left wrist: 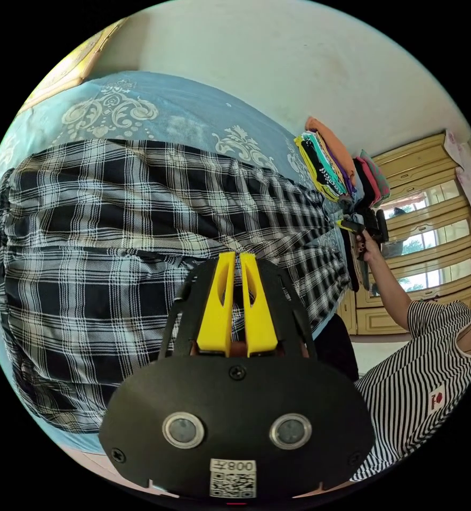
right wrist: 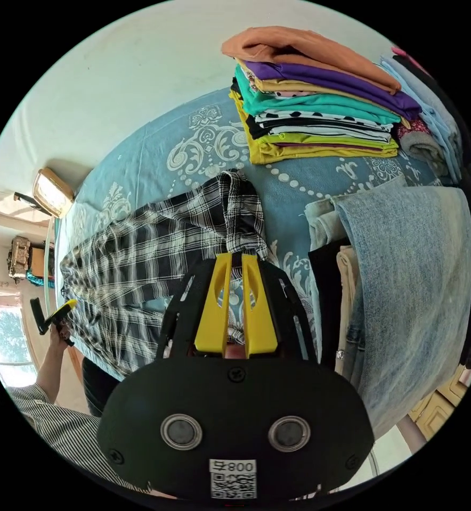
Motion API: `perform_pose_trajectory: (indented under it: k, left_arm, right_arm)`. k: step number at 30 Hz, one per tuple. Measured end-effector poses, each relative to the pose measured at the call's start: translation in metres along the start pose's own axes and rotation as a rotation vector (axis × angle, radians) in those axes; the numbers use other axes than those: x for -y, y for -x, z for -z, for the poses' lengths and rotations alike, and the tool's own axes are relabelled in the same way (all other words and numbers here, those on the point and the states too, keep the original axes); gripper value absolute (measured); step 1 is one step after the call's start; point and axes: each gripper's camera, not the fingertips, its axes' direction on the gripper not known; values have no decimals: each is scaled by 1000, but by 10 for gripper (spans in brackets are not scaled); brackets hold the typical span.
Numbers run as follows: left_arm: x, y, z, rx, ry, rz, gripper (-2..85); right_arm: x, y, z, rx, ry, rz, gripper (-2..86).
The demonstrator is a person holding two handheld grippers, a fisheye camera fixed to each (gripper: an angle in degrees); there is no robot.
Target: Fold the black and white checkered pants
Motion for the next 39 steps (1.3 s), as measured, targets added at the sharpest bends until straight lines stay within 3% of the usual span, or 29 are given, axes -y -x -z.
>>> perform_pose_trajectory:
  k: [12, 26, 33, 39]
  left_arm:
    - [85, -101, -121, -144, 81, -252, 19]
    - [192, -278, -312, -249, 173, -478, 19]
    - [242, -371, -422, -87, 268, -502, 27]
    - [259, -417, -472, -23, 211, -549, 56]
  right_arm:
    - [-19, 21, -43, -248, 41, 183, 66]
    - [-61, -32, -21, -188, -80, 132, 9]
    - [-85, -70, -19, -103, -122, 59, 7]
    - [-107, -91, -27, -58, -145, 50, 8]
